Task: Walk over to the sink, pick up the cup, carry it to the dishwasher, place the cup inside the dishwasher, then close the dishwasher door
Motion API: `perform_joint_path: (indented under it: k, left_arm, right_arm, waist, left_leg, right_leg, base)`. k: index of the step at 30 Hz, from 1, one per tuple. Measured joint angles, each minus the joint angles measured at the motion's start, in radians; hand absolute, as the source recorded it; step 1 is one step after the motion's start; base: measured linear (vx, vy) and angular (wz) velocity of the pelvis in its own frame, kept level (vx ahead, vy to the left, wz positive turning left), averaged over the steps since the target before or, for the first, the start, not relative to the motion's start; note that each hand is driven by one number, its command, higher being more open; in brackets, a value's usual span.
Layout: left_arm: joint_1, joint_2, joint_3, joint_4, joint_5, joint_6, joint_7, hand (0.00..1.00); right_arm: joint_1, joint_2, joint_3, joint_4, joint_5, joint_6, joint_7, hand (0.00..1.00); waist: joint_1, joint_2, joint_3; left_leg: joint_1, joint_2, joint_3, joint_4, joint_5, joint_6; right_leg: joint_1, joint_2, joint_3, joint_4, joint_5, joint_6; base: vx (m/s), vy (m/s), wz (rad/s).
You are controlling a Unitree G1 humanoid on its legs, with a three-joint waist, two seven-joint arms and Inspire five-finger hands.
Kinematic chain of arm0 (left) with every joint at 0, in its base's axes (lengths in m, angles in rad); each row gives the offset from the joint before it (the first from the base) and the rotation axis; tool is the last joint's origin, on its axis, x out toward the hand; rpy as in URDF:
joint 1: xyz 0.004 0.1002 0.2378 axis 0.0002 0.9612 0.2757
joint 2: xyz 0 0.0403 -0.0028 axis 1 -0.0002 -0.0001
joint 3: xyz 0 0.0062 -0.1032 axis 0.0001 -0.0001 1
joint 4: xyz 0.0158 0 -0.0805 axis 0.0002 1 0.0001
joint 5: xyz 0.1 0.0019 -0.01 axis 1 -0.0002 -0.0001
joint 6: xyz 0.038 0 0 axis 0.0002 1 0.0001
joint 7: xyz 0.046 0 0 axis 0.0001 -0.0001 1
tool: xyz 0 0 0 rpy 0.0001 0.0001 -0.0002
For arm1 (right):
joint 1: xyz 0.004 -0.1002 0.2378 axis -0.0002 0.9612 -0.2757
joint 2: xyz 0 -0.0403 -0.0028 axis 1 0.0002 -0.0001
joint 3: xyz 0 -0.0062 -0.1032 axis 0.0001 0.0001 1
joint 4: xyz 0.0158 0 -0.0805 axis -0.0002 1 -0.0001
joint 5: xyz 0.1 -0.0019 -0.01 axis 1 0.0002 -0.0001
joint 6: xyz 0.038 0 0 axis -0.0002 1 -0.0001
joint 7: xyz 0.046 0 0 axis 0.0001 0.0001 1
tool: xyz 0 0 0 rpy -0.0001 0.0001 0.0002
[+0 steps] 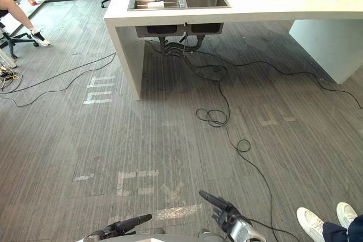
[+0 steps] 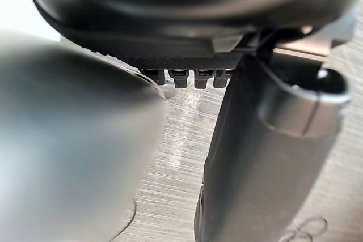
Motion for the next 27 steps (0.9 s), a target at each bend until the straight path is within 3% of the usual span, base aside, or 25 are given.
perform_joint_path:
  k: [4, 10, 15, 21, 27]
  left_arm:
    - [-0.065, -0.067, -0.013, -0.073, 0.063, -0.075, 0.038, 1.0]
    - [-0.079, -0.079, -0.034, -0.098, 0.17, -0.069, 0.101, 1.0]
    - [-0.052, -0.067, -0.037, -0.093, 0.34, -0.078, 0.234, 1.0]
    - [-0.024, -0.07, -0.036, -0.093, 0.465, -0.125, 0.381, 1.0]
    - [0.017, -0.078, -0.011, -0.09, 0.48, -0.174, 0.455, 1.0]
  right_arm:
    - [-0.016, -0.009, 0.0, -0.005, -0.037, 0.001, 0.038, 1.0]
    - [-0.01, -0.019, 0.02, -0.006, -0.127, 0.0, 0.064, 1.0]
    - [-0.002, -0.021, 0.038, -0.006, -0.2, -0.068, 0.065, 1.0]
    - [0.009, -0.021, 0.038, -0.018, -0.234, -0.108, 0.074, 1.0]
    - [0.049, -0.02, 0.037, -0.02, -0.242, -0.125, 0.1, 1.0]
  waist:
    - [0.006, -0.002, 0.004]
    - [-0.001, -0.002, 0.005]
    - [0.005, -0.003, 0.006]
    - [0.007, -0.006, 0.007]
    - [0.009, -0.011, 0.01]
  left_leg:
    - [0.003, -0.011, -0.021, -0.001, 0.005, -0.007]
    - [0.011, -0.019, -0.024, -0.017, 0.013, -0.003]
    - [0.01, -0.024, -0.028, -0.018, 0.015, 0.001]
    - [0.006, -0.025, -0.037, -0.024, 0.026, 0.017]
    - [0.003, -0.026, -0.037, -0.025, 0.031, 0.024]
  right_leg:
    - [0.007, -0.013, -0.032, 0.016, -0.002, 0.008]
    - [0.007, -0.021, -0.04, 0.019, -0.002, 0.008]
    - [0.007, -0.027, -0.052, 0.021, -0.002, 0.007]
    - [0.006, -0.027, -0.067, 0.021, -0.001, 0.0]
    - [0.006, -0.026, -0.079, 0.015, 0.002, -0.015]
  base:
    - [-0.05, 0.006, 0.15]
    - [-0.03, 0.007, 0.02]
    - [-0.01, 0.0, 0.02]
    - [-0.05, -0.011, 0.06]
    - [-0.04, -0.009, 0.01]
